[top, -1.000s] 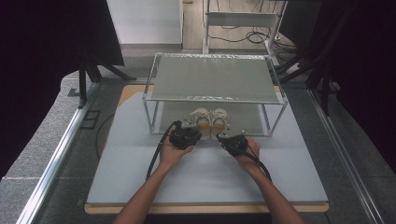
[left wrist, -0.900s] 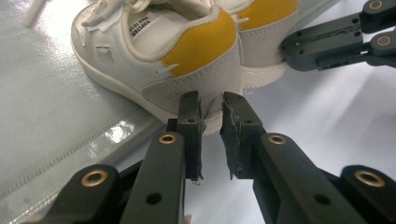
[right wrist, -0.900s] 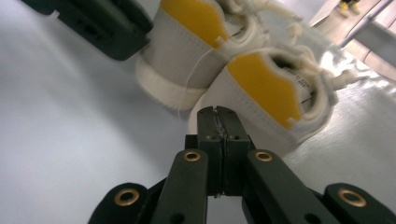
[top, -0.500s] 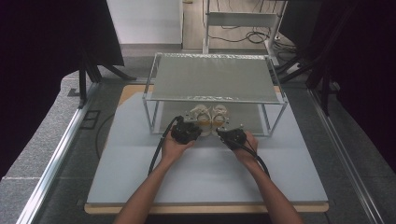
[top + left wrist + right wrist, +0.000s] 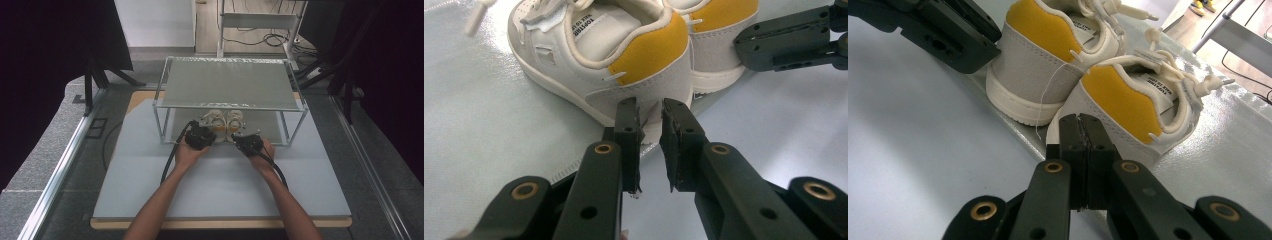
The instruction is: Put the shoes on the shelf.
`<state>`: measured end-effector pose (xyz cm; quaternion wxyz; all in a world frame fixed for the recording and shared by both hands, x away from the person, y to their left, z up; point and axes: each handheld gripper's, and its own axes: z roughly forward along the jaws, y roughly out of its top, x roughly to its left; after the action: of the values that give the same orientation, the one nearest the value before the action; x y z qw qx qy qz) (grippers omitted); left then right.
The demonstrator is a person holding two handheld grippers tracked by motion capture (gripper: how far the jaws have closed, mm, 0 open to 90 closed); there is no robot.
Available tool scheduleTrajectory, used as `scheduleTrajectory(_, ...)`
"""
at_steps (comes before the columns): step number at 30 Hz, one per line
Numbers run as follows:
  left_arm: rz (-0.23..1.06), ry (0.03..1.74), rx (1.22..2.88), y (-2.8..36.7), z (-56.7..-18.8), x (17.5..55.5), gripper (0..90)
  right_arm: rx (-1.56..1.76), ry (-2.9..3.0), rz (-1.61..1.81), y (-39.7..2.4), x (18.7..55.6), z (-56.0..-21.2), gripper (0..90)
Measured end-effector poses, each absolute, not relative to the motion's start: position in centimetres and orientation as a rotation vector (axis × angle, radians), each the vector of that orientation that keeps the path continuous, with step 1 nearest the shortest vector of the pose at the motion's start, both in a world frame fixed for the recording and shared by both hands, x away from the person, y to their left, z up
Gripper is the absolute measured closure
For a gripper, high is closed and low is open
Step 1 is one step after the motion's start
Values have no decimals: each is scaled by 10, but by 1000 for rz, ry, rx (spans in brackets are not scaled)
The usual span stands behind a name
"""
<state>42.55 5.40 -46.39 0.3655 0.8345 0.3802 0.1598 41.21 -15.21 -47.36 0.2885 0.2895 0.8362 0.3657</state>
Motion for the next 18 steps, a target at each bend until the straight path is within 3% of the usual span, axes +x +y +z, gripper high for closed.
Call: scheduleTrajectory(18, 432, 969, 2162, 55, -466, 440, 777, 788, 2191, 994, -150, 420, -480, 885)
